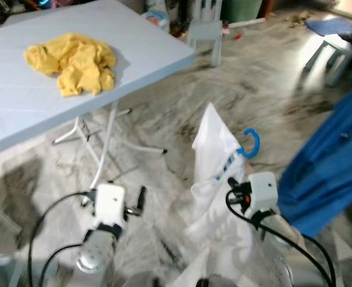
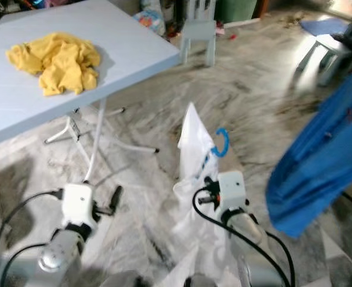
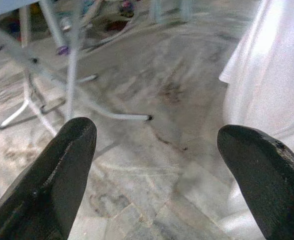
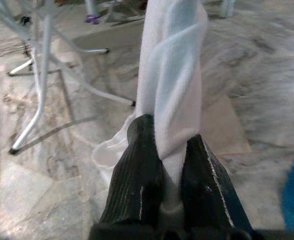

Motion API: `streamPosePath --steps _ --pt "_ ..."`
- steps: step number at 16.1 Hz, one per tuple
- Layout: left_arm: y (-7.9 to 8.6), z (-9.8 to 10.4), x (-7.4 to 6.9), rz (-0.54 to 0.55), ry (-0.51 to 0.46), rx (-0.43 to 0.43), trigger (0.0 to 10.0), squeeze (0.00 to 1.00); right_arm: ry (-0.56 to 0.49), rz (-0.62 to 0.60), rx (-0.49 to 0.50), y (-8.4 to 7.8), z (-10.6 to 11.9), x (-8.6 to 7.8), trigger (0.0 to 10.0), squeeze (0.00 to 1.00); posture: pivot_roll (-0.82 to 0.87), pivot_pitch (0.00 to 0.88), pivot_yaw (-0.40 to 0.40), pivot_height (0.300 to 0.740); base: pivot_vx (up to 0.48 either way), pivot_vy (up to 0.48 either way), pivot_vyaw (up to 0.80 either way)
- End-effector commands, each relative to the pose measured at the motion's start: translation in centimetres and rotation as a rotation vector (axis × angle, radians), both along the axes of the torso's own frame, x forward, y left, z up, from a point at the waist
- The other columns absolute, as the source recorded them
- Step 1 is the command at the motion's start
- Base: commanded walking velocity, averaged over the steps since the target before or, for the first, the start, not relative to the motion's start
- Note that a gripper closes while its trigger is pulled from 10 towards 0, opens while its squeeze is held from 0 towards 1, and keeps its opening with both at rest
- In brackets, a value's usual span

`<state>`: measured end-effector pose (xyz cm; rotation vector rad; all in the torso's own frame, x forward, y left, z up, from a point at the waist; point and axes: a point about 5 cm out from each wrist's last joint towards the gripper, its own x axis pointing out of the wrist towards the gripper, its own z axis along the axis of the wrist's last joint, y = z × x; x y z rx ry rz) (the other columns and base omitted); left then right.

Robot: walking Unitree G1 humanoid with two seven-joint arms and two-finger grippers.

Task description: Hang hanger

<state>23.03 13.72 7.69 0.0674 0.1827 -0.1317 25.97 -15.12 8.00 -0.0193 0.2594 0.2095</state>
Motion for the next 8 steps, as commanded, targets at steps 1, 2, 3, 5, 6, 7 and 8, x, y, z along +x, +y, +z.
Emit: streamPosePath --steps 1,2,3,5,6,7,8 --pt "0.58 0.09 0.01 0.010 -0.003 0.025 10.0 0.00 -0.046 0.013 0.009 0.46 0.98 0.15 10.0 0.00 0.04 0.175 -0.005 0.740 0.000 0.000 0.00" --pt "0.54 0.06 0.01 0.008 -0.001 0.031 10.0 0.00 -0.047 0.014 0.009 0.46 0.99 0.16 10.0 0.00 0.04 0.175 -0.005 0.740 0.000 0.000 0.00" --pt "0.55 0.08 0.01 0.008 -0.004 0.038 10.0 0.00 -0.048 0.015 0.009 0.48 1.01 0.17 10.0 0.00 0.04 0.175 -0.005 0.740 0.000 0.000 0.00" --pt "0.68 0.14 0.02 0.028 -0.013 0.050 10.0 0.00 -0.056 0.012 0.019 0.51 1.06 0.21 10.0 0.00 0.04 0.173 -0.004 0.740 0.000 0.000 0.00" --pt "0.70 0.27 0.07 0.028 -0.019 0.046 10.0 0.00 -0.064 0.008 0.029 0.51 1.15 0.22 10.0 0.00 0.04 0.172 -0.003 0.740 0.000 0.000 0.00" --pt "0.75 0.33 0.12 0.031 -0.022 0.044 10.0 0.00 -0.062 0.008 0.027 0.52 1.14 0.23 10.0 0.00 0.04 0.171 -0.002 0.740 0.000 0.000 0.00" --pt "0.77 0.42 0.21 0.030 -0.026 0.043 10.0 0.00 -0.062 0.006 0.026 0.51 1.11 0.24 10.0 0.00 0.04 0.170 0.000 0.740 -0.255 0.000 0.00"
